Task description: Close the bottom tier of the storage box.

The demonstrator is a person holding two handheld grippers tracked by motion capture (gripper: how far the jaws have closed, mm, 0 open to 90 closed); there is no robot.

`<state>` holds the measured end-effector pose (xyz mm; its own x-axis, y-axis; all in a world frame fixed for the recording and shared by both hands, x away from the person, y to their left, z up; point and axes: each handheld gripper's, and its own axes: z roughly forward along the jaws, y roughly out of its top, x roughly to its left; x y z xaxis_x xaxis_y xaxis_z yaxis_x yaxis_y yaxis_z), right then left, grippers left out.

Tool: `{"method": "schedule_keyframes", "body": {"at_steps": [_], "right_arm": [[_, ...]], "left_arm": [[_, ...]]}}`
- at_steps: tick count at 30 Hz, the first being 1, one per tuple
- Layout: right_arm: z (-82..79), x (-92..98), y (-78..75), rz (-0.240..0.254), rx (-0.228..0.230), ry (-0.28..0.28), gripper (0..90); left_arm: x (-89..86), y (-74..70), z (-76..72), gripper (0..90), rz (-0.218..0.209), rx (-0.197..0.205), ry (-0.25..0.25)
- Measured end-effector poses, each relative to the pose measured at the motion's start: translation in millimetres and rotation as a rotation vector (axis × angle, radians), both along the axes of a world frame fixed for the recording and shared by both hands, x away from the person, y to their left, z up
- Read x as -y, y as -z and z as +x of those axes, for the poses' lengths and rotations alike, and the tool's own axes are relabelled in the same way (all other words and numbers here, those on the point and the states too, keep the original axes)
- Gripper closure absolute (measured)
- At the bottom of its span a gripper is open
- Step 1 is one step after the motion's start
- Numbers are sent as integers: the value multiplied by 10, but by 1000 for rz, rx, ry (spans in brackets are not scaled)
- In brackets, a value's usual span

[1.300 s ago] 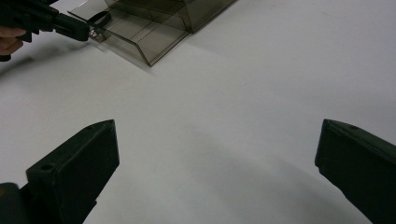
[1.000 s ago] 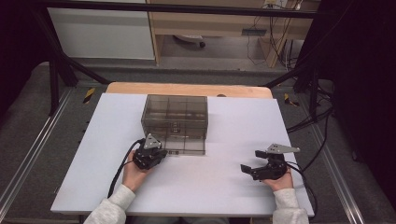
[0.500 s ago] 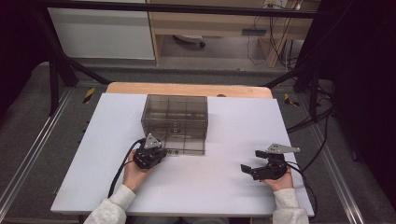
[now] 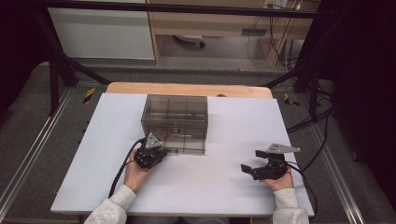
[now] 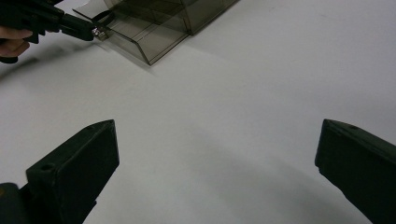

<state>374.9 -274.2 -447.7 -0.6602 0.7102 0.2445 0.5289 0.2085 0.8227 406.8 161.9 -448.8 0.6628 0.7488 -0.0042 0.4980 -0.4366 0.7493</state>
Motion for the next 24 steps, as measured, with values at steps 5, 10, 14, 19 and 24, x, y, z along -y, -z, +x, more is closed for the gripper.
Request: {"method": "schedule_keyframes", "body": {"at_steps": [5, 10, 14, 19, 24], "right_arm": [[-1, 1, -2, 2, 1, 1, 3], [0, 2, -2, 0, 2, 0, 3], [0, 1, -2, 1, 0, 0, 2], [0, 2, -2, 0, 1, 0, 2], [-1, 1, -1, 0, 0, 0, 2]], "left_arm": [[1, 1, 7, 895, -2, 2, -1], [4, 2, 15, 895, -1, 6, -4], [9, 1, 21, 895, 2, 10, -4], [22, -1, 34, 895, 7, 15, -8], [25, 0, 46, 895, 9, 19, -10]]}}
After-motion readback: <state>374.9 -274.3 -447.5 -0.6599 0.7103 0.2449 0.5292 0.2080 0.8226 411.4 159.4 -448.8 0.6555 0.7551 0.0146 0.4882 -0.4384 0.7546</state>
